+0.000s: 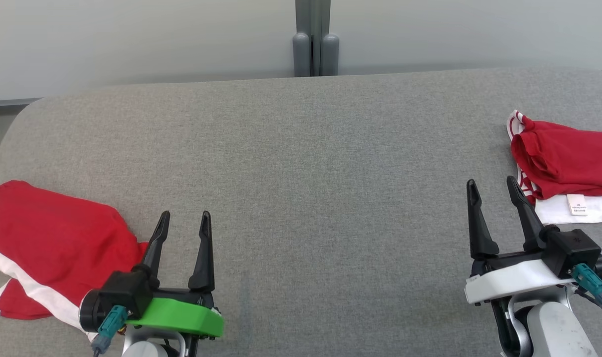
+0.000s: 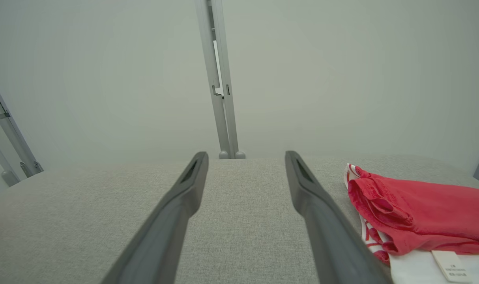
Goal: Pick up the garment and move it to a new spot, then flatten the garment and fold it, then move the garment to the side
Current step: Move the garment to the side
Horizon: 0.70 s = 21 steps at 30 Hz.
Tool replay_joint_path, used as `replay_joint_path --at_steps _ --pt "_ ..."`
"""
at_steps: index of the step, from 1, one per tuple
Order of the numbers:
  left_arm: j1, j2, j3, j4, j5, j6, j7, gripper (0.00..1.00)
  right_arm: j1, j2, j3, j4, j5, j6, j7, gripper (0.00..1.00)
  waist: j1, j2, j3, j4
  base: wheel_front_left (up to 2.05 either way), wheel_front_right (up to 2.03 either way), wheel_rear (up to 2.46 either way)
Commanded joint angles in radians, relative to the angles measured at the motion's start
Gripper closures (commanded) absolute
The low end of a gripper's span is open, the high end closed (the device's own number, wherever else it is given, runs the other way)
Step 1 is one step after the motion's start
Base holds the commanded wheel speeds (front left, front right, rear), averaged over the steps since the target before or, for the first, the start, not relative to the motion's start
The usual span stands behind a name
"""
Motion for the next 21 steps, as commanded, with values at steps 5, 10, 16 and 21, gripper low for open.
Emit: replay_joint_path --at_steps 5,10,16,21 --pt "0.014 0.001 -0.012 0.001 0.003 0.019 0.000 0.00 0.016 0.000 0.009 -0.015 0.030 -0.001 -0.003 0.00 0.0001 0.0000 0.002 -0.003 0.00 0.00 0.00" --pt "0.007 0.001 -0.011 -0.001 0.007 0.020 0.000 0.00 0.019 0.000 0.009 -0.022 0.037 -0.001 -0.003 0.00 0.0001 0.0000 0.004 -0.003 0.00 0.00 0.00" --pt "0.004 0.001 -0.017 0.005 0.010 0.017 0.000 0.00 0.021 0.000 0.016 -0.016 0.037 -0.001 -0.003 0.00 0.0001 0.0000 0.005 -0.004 0.00 0.00 0.00" --pt "0.004 0.001 -0.026 0.008 0.005 0.021 0.000 0.00 0.021 0.000 0.016 -0.012 0.031 -0.001 -0.003 0.00 0.0001 0.0000 0.002 -0.005 0.00 0.00 0.00"
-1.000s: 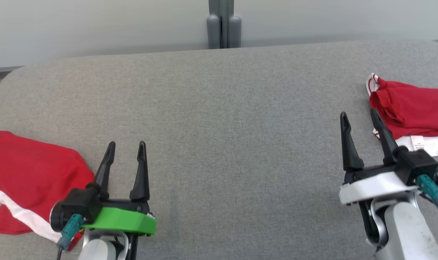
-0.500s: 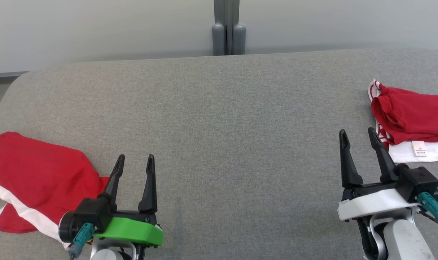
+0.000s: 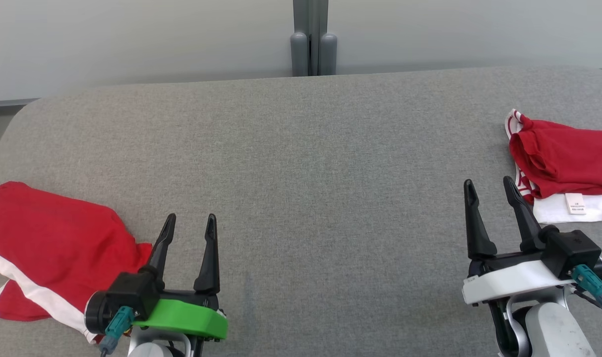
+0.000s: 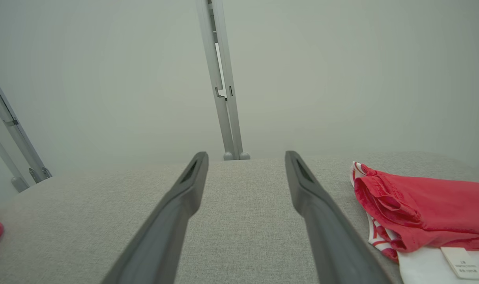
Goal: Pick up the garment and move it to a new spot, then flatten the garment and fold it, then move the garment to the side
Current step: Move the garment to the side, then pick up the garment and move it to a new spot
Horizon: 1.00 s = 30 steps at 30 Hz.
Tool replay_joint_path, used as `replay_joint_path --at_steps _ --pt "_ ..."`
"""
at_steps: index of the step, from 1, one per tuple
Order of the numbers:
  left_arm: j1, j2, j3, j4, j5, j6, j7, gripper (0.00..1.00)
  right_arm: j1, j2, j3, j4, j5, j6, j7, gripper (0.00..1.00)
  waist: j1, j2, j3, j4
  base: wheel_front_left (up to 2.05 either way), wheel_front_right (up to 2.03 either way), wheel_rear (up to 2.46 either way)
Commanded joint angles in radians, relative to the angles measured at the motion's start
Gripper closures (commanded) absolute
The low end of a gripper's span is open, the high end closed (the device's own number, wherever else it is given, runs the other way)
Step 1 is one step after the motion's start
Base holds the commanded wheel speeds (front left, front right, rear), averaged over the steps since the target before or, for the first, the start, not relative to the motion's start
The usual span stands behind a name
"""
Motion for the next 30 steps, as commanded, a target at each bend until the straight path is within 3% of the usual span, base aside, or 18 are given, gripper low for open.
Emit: replay_joint_path --at_steps 1,16,22,30 --pt "0.001 0.001 0.000 0.001 0.002 0.004 0.000 0.00 0.012 0.000 -0.003 0.002 -0.004 -0.001 -0.003 0.00 0.0000 0.0000 0.000 -0.001 0.00 0.00 0.00" --pt "-0.016 0.001 -0.012 0.005 -0.012 0.014 0.000 0.00 0.008 0.000 -0.001 0.011 -0.003 -0.001 -0.003 0.00 0.0000 0.0000 0.009 0.032 0.00 0.00 0.00" --pt "-0.026 0.002 -0.003 0.004 -0.015 0.026 0.000 0.00 -0.006 0.000 0.037 0.022 0.004 -0.001 -0.003 0.00 0.0000 0.0000 0.020 0.097 0.00 0.00 0.00" --pt "-0.025 0.002 0.033 0.007 -0.018 0.036 0.000 0.00 -0.014 -0.001 0.097 0.040 0.010 -0.001 -0.003 0.00 0.0000 0.0000 0.013 0.232 0.00 0.00 0.00"
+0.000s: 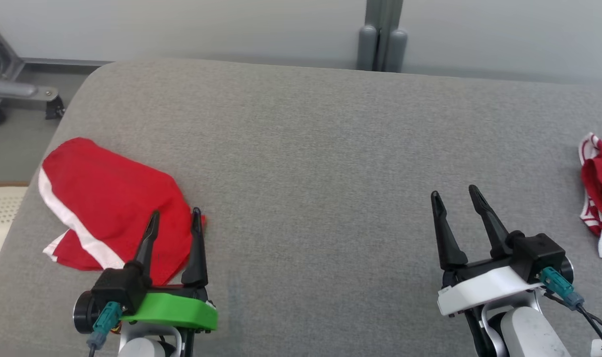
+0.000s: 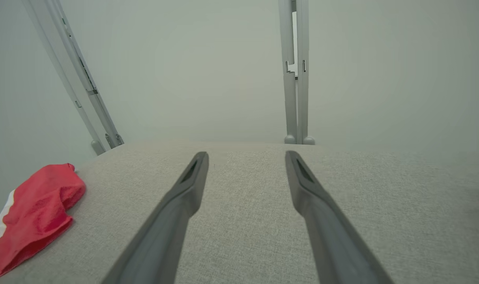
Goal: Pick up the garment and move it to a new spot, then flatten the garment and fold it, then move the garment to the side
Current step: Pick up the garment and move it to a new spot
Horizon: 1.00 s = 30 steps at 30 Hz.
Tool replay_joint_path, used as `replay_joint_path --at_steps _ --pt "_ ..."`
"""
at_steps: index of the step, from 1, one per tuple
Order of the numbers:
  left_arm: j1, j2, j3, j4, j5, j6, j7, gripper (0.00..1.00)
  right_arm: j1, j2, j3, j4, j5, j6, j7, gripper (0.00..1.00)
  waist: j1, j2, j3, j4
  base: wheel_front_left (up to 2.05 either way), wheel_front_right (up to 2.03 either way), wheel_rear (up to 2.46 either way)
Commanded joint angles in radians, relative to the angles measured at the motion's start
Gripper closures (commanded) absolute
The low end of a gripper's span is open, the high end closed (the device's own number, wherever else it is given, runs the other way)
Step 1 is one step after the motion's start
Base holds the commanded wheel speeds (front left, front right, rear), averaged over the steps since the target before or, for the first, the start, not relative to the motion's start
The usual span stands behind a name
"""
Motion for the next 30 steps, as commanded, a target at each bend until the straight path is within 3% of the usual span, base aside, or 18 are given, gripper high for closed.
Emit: replay_joint_path --at_steps 1,18,30 --pt "-0.009 0.002 0.008 0.000 0.000 0.002 0.000 0.00 -0.007 -0.001 0.005 0.005 0.006 -0.001 -0.003 0.00 0.0000 0.0000 -0.005 0.087 0.00 0.00 0.00" --pt "0.014 0.002 0.081 0.000 0.014 0.010 0.000 0.00 -0.019 -0.002 0.118 0.046 0.050 -0.001 -0.003 0.00 0.0000 0.0000 -0.032 0.308 0.00 0.00 0.00" --pt "-0.017 0.002 0.142 0.005 0.020 0.008 0.000 0.00 -0.053 -0.002 0.145 0.054 0.036 -0.001 -0.003 0.00 0.0000 0.0000 0.017 0.321 0.00 0.00 0.00"
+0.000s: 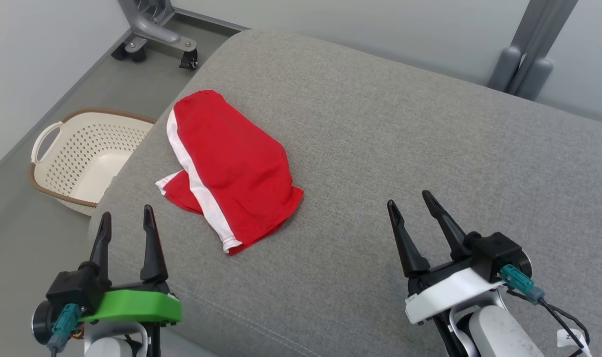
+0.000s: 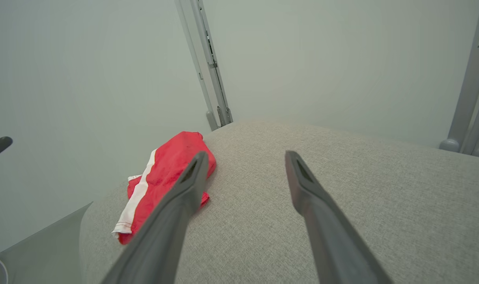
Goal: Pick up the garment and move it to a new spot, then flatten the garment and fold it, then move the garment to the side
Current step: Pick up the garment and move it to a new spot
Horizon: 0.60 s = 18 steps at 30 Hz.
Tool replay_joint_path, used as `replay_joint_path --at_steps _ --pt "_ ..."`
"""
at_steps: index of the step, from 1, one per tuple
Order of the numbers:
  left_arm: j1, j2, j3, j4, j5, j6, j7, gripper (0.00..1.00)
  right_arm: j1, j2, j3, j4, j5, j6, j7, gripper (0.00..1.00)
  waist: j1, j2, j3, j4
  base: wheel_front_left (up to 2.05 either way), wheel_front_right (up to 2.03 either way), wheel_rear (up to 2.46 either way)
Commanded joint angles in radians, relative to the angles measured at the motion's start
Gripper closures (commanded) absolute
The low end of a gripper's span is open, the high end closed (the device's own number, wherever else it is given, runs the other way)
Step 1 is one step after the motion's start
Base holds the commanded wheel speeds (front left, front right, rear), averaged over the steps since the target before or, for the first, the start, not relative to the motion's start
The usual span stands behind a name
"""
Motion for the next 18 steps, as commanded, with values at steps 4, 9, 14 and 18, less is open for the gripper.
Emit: replay_joint_path --at_steps 4,9,14,18 --pt "-0.050 0.002 0.030 0.024 0.014 0.008 0.000 0.00 -0.032 -0.004 -0.014 -0.006 -0.024 -0.001 -0.003 0.00 0.0000 0.0000 0.057 -0.034 0.00 0.00 0.00" --pt "-0.148 0.006 0.047 0.124 0.063 -0.017 0.000 0.00 -0.072 -0.004 -0.043 -0.021 -0.087 -0.001 -0.003 0.00 0.0000 0.0000 0.136 -0.066 0.00 0.00 0.00" --pt "-0.302 0.040 0.074 0.255 0.087 -0.034 0.000 0.00 -0.118 -0.019 -0.101 -0.062 -0.173 -0.001 0.002 0.00 0.0000 0.0000 0.241 -0.097 0.00 0.00 0.00" --pt "-0.440 0.085 0.037 0.407 0.106 -0.071 0.031 0.00 -0.139 -0.050 -0.161 -0.131 -0.209 -0.001 0.033 0.00 0.0000 0.0000 0.308 -0.108 0.00 0.00 0.00"
